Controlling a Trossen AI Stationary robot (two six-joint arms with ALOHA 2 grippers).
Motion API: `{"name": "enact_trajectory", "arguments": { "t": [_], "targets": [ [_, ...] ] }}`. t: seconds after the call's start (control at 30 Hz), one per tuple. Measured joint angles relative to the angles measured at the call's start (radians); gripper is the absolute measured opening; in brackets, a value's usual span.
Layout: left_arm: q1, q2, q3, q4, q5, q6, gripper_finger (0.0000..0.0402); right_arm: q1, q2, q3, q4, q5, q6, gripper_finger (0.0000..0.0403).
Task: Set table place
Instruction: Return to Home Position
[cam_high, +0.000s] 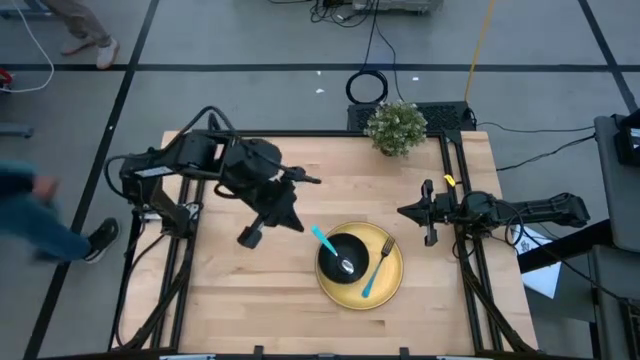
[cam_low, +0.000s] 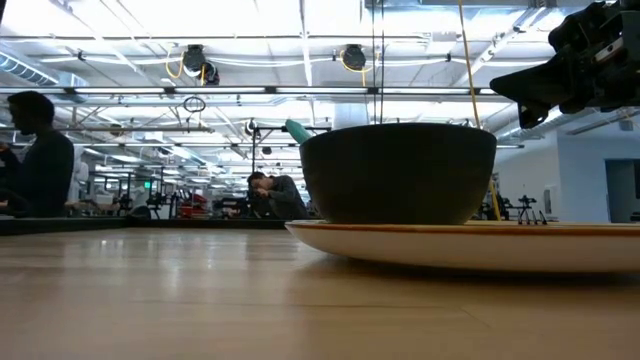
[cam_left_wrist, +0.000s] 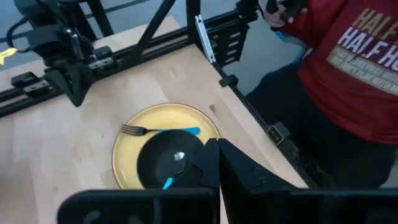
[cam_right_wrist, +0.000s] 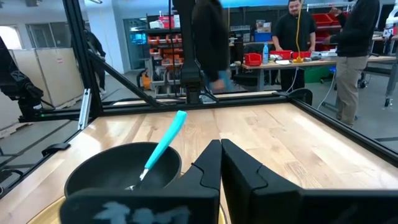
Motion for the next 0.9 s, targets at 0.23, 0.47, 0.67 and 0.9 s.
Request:
{"name": "enact_trajectory", "arguments": {
  "t": [0.23, 0.47, 0.67, 0.9],
  "targets": [
    [0.093, -0.011, -0.001, -0.008, 0.018, 0.025, 0.0001, 0.0, 0.0, 0.0, 0.0, 0.0, 0.0, 0.0],
    [0.194, -0.09, -0.001, -0.096, 0.028, 0.039, 0.0001, 0.0, 0.0, 0.0, -0.003, -0.001, 0.0, 0.0],
    [0.217, -0.184, -0.062, -0.14, 0.033, -0.02, 0.0001, 0.0, 0.0, 0.0, -0.003, -0.002, -0.001, 0.0],
    [0.308, -0.374, -0.363, -0.038, -0.028, -0.076, 0.0001, 0.0, 0.0, 0.0, -0.003, -0.002, -0.001, 0.0]
  ]
}}
